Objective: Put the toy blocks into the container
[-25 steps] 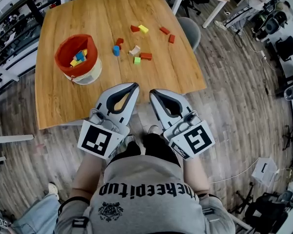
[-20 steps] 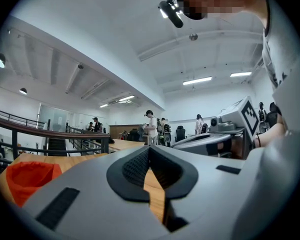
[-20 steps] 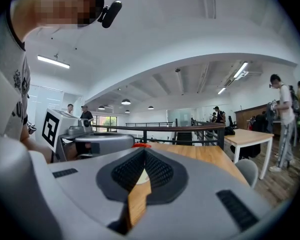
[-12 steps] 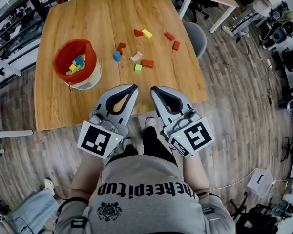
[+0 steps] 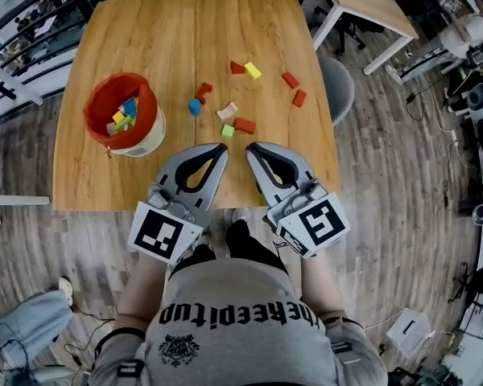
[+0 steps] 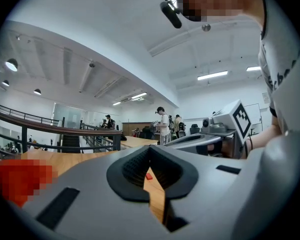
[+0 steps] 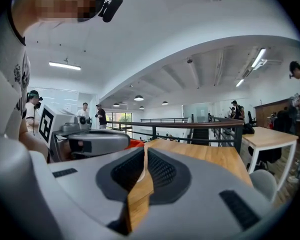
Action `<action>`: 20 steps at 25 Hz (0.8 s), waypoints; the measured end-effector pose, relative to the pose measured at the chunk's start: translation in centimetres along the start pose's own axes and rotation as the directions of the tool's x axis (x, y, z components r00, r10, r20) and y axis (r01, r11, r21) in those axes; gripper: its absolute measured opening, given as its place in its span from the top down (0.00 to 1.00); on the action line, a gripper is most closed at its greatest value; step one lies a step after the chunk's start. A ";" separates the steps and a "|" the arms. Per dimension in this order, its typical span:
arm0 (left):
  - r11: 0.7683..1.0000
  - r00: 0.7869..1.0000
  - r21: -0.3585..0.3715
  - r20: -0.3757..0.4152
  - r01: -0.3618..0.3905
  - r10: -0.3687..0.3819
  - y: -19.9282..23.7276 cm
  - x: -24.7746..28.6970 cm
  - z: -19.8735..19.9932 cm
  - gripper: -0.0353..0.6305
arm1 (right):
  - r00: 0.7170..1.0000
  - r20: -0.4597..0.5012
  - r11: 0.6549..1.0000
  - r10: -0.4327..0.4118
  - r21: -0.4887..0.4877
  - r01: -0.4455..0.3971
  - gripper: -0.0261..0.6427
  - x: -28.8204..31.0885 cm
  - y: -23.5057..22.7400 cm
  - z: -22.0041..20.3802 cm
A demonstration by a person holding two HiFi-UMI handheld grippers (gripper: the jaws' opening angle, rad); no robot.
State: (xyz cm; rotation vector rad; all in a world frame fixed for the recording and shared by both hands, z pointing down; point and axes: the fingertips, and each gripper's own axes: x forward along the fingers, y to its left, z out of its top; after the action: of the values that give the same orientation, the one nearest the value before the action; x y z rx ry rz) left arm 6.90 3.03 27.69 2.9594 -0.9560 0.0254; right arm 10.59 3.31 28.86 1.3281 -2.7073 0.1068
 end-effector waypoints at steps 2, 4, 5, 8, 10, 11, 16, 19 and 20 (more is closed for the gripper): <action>1.000 1.000 -0.004 -0.005 -0.025 0.025 0.5 0.6 -0.2 0.93 | 0.999 -0.014 1.000 0.031 -0.003 -0.031 0.92 0.7 -0.7 -0.3; 0.999 0.999 -0.007 -0.002 -0.048 0.048 0.8 1.0 -0.2 0.93 | 0.998 -0.026 0.998 0.058 -0.003 -0.058 0.87 1.3 -1.3 -0.7; 0.998 0.998 -0.008 -0.003 -0.058 0.058 1.0 1.3 -0.3 0.93 | 0.997 -0.031 0.998 0.069 -0.003 -0.069 0.87 1.5 -1.7 -0.9; 0.996 0.996 -0.005 -0.016 -0.086 0.086 1.3 1.8 -0.7 0.93 | 0.994 -0.045 0.995 0.097 -0.005 -0.098 0.87 2.3 -2.5 -1.6; 0.994 0.994 -0.009 -0.018 -0.109 0.108 1.6 2.1 -0.9 0.93 | 0.991 -0.059 0.993 0.116 -0.011 -0.117 0.86 2.8 -3.1 -2.1; 0.993 0.992 -0.013 -0.019 -0.121 0.121 1.7 2.2 -0.9 0.93 | 0.990 -0.067 0.992 0.126 -0.016 -0.128 0.86 3.1 -3.3 -2.4; 0.984 0.984 -0.019 -0.039 -0.176 0.175 2.2 2.6 -1.8 0.93 | 0.976 -0.108 0.981 0.188 -0.022 -0.192 0.83 4.5 -4.2 -4.2; 0.977 0.976 -0.013 -0.049 -0.212 0.211 2.5 2.7 -2.2 0.93 | 0.965 -0.139 0.973 0.224 -0.020 -0.229 0.82 5.5 -4.6 -5.3; 0.975 0.974 -0.012 -0.053 -0.220 0.219 2.7 2.7 -2.3 0.93 | 0.962 -0.148 0.972 0.229 -0.019 -0.234 0.81 5.8 -4.7 -5.7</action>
State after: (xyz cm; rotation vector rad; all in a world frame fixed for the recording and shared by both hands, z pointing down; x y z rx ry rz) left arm 7.51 -0.67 30.15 2.8066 -1.2640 0.0971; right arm 11.26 -3.44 35.41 0.9488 -2.7141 0.1674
